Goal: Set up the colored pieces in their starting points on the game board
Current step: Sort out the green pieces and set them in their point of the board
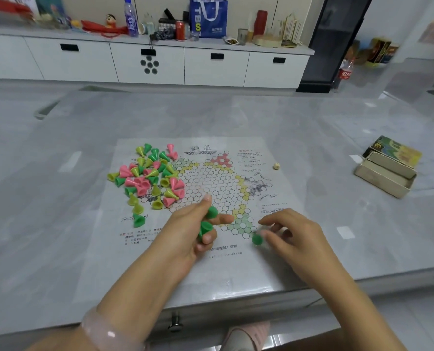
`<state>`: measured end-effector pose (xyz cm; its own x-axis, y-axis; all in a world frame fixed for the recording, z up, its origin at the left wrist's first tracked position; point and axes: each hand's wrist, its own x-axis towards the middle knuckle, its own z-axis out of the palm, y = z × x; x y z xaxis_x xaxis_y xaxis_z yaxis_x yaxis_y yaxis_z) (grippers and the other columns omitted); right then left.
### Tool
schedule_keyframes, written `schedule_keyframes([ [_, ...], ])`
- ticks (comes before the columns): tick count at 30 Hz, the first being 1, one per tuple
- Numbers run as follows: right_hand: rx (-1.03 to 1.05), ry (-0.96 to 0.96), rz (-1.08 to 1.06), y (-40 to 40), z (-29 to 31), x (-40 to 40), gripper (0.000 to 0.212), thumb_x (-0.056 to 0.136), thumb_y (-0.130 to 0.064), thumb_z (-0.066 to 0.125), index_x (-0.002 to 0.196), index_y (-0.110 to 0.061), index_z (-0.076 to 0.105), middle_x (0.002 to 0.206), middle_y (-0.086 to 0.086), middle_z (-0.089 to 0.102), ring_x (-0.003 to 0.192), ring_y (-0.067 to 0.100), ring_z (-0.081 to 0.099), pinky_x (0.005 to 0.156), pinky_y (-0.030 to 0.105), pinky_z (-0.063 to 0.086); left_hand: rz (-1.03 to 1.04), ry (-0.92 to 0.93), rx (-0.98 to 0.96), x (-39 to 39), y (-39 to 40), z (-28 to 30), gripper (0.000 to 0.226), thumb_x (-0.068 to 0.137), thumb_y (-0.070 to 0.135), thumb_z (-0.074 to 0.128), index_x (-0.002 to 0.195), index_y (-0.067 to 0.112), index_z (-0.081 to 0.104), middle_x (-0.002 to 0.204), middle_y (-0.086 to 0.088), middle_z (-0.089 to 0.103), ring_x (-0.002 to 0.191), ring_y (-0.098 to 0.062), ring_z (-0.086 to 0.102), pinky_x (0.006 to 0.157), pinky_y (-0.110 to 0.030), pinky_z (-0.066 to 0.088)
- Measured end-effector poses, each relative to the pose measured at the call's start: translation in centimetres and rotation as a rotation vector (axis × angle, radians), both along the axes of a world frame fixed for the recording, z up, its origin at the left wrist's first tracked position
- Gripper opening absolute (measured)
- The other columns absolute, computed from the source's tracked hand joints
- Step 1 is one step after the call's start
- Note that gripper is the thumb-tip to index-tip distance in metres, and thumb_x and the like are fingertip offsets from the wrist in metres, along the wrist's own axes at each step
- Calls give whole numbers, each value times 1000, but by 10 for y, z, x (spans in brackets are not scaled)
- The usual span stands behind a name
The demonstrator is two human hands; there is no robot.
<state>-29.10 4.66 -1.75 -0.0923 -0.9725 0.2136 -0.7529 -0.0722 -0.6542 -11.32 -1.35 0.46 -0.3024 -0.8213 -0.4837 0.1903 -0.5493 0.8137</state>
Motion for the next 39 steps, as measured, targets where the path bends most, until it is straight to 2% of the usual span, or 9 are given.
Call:
schedule_keyframes([
  [3,-168,-114,11,-5,11,12,12,81,-28,61,91,-31,66,90,-18,61,83,4,57,67,11,45,-67,-78,-42,-6,5,-3,25,92,33,50,82,10,48,73,-5,74,33,-7,33,33,-14,22],
  [8,-250,-5,145,-20,12,31,24,78,-38,58,93,-24,68,86,-10,60,83,2,51,71,11,40,-86,-100,-62,-10,5,-8,26,89,35,54,78,12,53,66,0,65,34,-6,37,34,-14,26],
  [12,-260,23,166,-24,8,34,23,77,-37,58,88,-20,68,83,-9,60,82,5,50,71,15,41,-92,-104,-66,-11,2,-11,26,89,36,53,82,11,54,94,-25,65,34,-5,38,34,-14,26],
  [19,-277,-12,127,-23,11,28,10,81,-25,60,85,-20,68,82,-11,65,79,5,54,68,16,45,-96,19,28,-15,4,-5,30,94,33,45,80,8,55,62,-6,65,40,-11,45,38,-18,35],
  [24,-133,-242,-98,-24,13,-9,18,81,-13,65,81,-31,66,78,-15,69,75,3,61,66,12,47,-6,320,266,-6,-2,2,10,87,5,42,91,0,50,86,-26,62,72,-27,58,55,-30,57],
  [29,78,-79,-22,-23,0,-23,17,80,-15,66,80,-32,67,83,-13,66,78,4,57,68,13,43,68,423,293,5,-8,4,24,85,-13,33,101,-4,48,108,-31,54,100,-36,58,71,-42,57],
  [34,140,-34,48,-23,-3,-22,11,80,-20,67,86,-28,71,84,-9,60,73,3,51,64,11,39,111,377,245,3,-13,3,8,91,-1,44,88,-3,51,87,-26,64,63,-23,68,49,-27,57],
  [36,148,-4,68,-23,-3,-20,12,80,-21,67,86,-30,71,84,-7,59,73,3,50,65,12,37,91,306,209,2,-13,2,14,92,10,47,82,2,50,68,-16,68,41,-11,57,36,-16,46],
  [39,159,28,89,-24,-3,-18,13,80,-21,66,87,-31,71,85,-6,59,77,3,47,67,15,35,60,206,174,2,-13,-1,19,92,23,49,80,8,50,53,-3,62,34,-5,42,30,-12,32],
])
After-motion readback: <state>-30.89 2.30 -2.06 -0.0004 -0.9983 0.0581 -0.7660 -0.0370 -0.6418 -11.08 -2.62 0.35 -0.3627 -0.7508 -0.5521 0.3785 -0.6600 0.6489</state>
